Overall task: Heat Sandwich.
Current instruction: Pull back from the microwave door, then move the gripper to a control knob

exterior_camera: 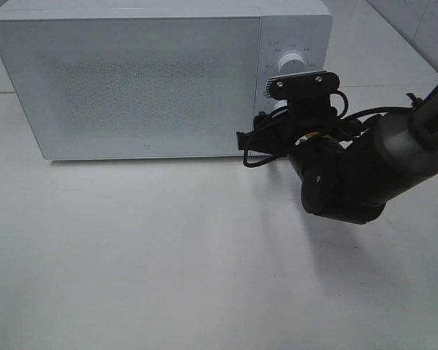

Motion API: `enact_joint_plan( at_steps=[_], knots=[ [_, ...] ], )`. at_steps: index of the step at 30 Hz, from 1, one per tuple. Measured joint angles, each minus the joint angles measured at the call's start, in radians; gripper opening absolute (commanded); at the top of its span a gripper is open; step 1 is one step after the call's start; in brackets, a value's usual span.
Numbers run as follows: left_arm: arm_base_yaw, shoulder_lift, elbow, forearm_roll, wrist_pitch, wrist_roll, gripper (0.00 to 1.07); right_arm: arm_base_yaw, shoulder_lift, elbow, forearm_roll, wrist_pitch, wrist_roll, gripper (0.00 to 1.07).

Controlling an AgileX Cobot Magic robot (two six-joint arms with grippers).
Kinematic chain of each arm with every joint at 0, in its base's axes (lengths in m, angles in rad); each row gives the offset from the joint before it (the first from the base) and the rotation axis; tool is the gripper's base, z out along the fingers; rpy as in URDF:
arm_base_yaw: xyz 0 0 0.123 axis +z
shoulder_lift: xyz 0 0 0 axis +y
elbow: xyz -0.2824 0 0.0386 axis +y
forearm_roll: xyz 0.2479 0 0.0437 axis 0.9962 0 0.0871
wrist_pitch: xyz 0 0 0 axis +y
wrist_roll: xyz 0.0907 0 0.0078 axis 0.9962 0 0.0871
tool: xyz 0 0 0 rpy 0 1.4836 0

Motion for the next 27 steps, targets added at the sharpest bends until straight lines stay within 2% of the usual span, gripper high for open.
enact_joint_plan(
  at_steps=[2,6,10,20,27],
  knots=[
    [0.000,0.000,0.000,0.000,0.000,0.000,0.84,0.003,0.012,-0.006,0.007,0.000,-0.001,0.63],
    [0.000,0.000,0.000,0.000,0.000,0.000,0.84,0.006,0.017,-0.011,0.028,-0.010,-0.001,0.50],
    [0.000,0.000,0.000,0.000,0.000,0.000,0.84,0.006,0.022,-0.011,0.034,-0.026,-0.001,0.45],
    [0.000,0.000,0.000,0.000,0.000,0.000,0.84,0.008,0.023,-0.011,0.029,-0.041,-0.001,0.46],
    [0.000,0.000,0.000,0.000,0.000,0.000,0.84,0.009,0.027,-0.011,0.026,-0.067,-0.001,0.54]
  ],
)
